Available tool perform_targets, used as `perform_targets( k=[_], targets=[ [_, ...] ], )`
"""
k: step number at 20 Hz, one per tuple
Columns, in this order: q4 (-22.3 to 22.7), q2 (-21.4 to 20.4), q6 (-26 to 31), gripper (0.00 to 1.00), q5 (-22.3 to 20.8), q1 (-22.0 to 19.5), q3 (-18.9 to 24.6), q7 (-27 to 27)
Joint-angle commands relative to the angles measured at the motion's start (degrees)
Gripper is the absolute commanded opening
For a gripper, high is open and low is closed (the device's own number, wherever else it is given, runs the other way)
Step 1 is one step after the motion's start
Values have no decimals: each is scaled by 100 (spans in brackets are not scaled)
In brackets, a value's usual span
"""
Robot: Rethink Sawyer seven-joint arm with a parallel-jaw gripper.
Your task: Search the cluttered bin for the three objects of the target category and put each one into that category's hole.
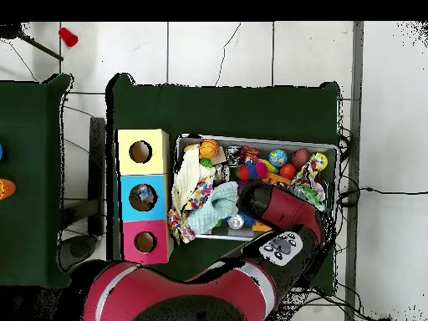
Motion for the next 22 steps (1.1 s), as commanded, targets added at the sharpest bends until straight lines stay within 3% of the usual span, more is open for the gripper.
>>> perform_targets(
  k=[1,7,22],
  targets=[
    [-1,186,480,100,103,314,284,974],
    [21,154,533,100,157,430,256,989],
    [262,-124,23,100,150,152,886,745]
  ],
)
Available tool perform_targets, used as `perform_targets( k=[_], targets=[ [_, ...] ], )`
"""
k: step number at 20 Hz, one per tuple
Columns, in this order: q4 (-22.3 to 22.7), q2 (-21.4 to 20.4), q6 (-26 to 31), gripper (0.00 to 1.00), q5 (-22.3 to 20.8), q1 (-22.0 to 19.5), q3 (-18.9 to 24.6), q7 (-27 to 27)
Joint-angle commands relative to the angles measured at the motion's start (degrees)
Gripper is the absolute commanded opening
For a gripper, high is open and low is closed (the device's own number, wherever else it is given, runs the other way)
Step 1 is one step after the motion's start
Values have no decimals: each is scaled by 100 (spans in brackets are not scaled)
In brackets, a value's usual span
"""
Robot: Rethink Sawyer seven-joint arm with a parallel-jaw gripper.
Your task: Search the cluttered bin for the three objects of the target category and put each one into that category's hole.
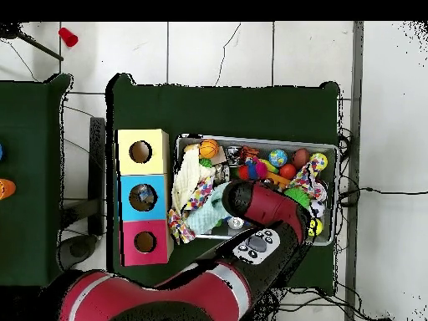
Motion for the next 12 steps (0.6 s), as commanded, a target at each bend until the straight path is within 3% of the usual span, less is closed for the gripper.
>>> perform_targets(
  k=[1,9,12],
  targets=[
    [288,-134,-110,100,140,-379,1116,695],
    [658,-555,-954,100,-70,-1257,2445,396],
    [699,-653,-1105,100,-153,-1436,2686,410]
  ],
)
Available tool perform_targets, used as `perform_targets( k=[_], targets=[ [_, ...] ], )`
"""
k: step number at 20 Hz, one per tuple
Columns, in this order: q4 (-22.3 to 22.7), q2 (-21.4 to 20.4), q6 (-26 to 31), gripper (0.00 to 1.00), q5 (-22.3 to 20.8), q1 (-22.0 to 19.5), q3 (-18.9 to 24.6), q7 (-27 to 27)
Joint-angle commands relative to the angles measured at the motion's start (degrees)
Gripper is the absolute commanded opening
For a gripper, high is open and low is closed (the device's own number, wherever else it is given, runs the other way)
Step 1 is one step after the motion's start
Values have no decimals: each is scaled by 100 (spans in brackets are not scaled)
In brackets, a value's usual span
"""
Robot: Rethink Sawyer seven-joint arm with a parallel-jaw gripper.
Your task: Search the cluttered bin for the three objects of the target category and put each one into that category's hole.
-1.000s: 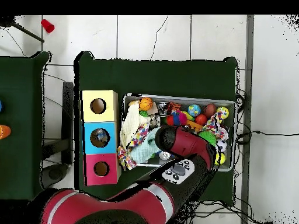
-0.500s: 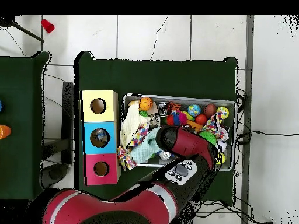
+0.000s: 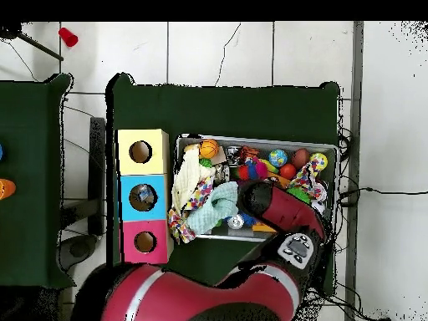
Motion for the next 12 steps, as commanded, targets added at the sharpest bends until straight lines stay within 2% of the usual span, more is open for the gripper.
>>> perform_targets(
  k=[1,12],
  targets=[
    [489,-267,-656,100,-174,-540,1688,409],
    [603,-316,-436,100,-233,-675,1853,368]
  ],
)
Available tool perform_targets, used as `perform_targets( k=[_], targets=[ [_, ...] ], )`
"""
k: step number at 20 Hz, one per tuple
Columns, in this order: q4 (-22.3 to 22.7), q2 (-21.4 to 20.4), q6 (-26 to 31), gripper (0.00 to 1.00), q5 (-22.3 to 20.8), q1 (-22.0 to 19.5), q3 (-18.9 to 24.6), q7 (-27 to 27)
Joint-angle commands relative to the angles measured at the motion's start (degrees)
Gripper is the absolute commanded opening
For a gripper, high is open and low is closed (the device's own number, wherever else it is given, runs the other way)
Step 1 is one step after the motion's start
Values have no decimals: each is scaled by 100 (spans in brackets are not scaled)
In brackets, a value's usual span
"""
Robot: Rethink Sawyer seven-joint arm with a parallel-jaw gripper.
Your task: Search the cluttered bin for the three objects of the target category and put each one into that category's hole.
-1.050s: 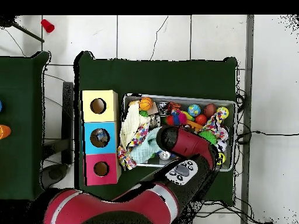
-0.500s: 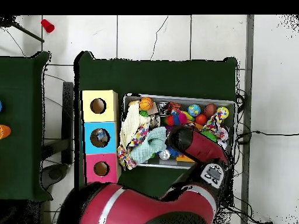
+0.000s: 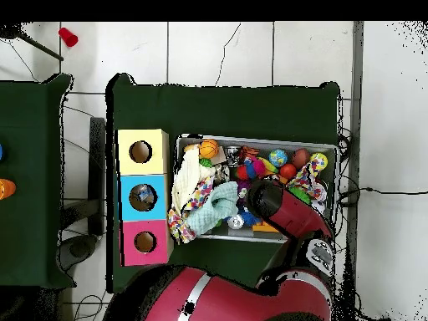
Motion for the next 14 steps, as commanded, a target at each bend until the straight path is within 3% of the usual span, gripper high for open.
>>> perform_targets(
  k=[1,6,14],
  targets=[
    [287,68,9,100,-227,-19,989,370],
    [245,26,585,100,-241,156,770,270],
    [357,-267,1115,100,-441,-29,915,-11]
  ],
)
